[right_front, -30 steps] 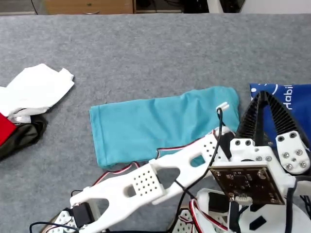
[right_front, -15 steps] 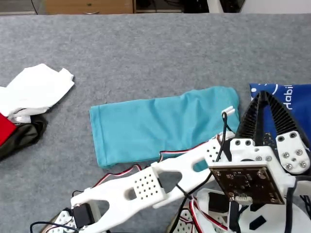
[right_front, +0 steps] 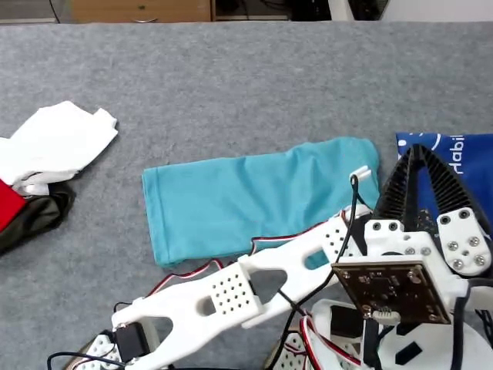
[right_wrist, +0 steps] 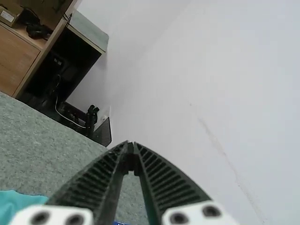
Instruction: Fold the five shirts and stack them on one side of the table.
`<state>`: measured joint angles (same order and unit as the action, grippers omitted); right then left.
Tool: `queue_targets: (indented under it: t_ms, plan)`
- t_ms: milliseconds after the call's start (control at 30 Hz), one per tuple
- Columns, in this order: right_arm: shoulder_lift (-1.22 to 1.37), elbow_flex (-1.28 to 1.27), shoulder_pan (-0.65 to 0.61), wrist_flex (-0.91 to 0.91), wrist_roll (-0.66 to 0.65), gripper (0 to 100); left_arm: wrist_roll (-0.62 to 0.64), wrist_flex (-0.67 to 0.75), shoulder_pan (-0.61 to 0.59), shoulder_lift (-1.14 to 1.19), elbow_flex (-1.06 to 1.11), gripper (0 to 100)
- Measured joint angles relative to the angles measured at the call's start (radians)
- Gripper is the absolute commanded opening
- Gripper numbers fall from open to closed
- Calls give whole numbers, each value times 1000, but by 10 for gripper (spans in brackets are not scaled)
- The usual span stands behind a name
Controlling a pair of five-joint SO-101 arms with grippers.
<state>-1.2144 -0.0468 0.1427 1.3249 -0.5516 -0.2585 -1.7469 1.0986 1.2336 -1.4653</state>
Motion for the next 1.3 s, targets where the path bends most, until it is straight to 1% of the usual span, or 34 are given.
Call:
queue_targets:
  t_ms: [267, 500, 867, 1000, 1133, 1300]
  plan:
    - [0, 0, 0, 0, 0, 2, 0, -2, 0, -8, -9, 18]
    - [0, 0, 0, 0, 0, 2, 0, -2, -8, -117, -9, 18]
    - [0, -2, 0, 0, 0, 2, -2, -2, -143, -143, -9, 18]
    - [0, -2, 0, 0, 0, 2, -3, -2, -173, -143, -12, 18]
    - [0, -3, 0, 0, 0, 2, -46, 2, -203, -143, -12, 18]
    - [0, -28, 2, 0, 0, 2, -54, 75, -265, -143, -12, 18]
